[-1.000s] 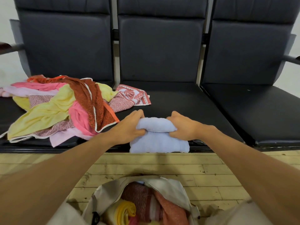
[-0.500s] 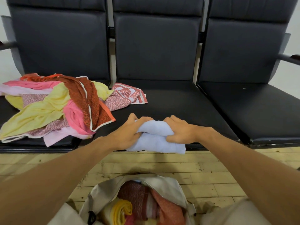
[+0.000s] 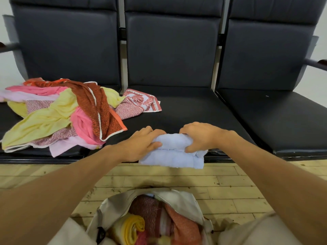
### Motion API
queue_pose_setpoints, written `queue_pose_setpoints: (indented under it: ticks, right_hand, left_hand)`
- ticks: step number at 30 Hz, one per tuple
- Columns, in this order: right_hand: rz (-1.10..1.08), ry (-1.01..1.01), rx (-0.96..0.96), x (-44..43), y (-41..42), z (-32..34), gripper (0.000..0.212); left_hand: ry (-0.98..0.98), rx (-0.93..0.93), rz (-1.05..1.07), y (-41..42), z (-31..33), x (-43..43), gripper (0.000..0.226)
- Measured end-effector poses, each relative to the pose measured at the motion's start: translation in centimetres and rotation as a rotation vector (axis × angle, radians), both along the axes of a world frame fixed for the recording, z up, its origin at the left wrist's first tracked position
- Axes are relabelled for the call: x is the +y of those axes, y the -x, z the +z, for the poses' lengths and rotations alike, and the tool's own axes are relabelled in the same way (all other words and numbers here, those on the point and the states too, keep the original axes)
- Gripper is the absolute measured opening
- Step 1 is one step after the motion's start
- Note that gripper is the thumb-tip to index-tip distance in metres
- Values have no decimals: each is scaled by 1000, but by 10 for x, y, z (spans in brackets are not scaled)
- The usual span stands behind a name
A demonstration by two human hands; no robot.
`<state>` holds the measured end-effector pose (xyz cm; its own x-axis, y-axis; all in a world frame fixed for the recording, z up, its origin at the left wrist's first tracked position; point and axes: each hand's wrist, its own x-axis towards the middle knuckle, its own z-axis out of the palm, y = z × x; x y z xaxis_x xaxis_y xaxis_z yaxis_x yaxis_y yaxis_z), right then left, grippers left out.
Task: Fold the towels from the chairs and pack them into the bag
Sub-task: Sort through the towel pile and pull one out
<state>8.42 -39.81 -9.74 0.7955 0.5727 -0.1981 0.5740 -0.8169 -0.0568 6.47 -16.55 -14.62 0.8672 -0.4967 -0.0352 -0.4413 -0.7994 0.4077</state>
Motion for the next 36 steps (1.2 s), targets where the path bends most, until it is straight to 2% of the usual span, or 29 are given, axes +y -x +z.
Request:
queue_pose_setpoints:
  ticks: [4,9,12,14,17,19,21,24,27,30,34,36]
  right_hand:
    - [10,132,-85,7,1,0,34]
    - [13,158,-278,8,5,-8,37]
    - [36,153,-292,4,3,-19,45]
    - [42,89,-186,0,1,-21,47]
    - [-51,-80,128,-4,4,-17,47]
    - [-121,-96,271,-3,9,-14,46]
    - [-169,-54,308,-1,14,-9,43]
    - [-169,-8,245,-1,18,-1,31]
    - [-88,-14,81,-3,13,-2,18]
    - [-58,-28,-53,-3,9,-4,23]
    - [-63,-87,-108,-2,8,-12,35]
    - [-52,-63,-131,0,9,-17,40]
  left_hand:
    - [-7,30,24,-2,7,1,56]
    - [-81,-116,17,-1,16,-3,33]
    - [-49,-144,39,-1,14,-5,24]
    - [-20,-133,43,-1,12,-7,25]
    - [-45,-112,35,0,9,-12,28]
    - [-83,-135,29,1,10,-15,27]
    - [-107,-153,40,2,11,-18,29]
    - [-134,-221,28,3,11,-20,32]
    - [-194,-374,-27,5,4,-20,41]
    - [-288,-551,-110,2,-6,-19,46]
    - [-291,-523,-136,3,-11,-15,55]
    - [-309,-424,-126,7,-7,-16,71]
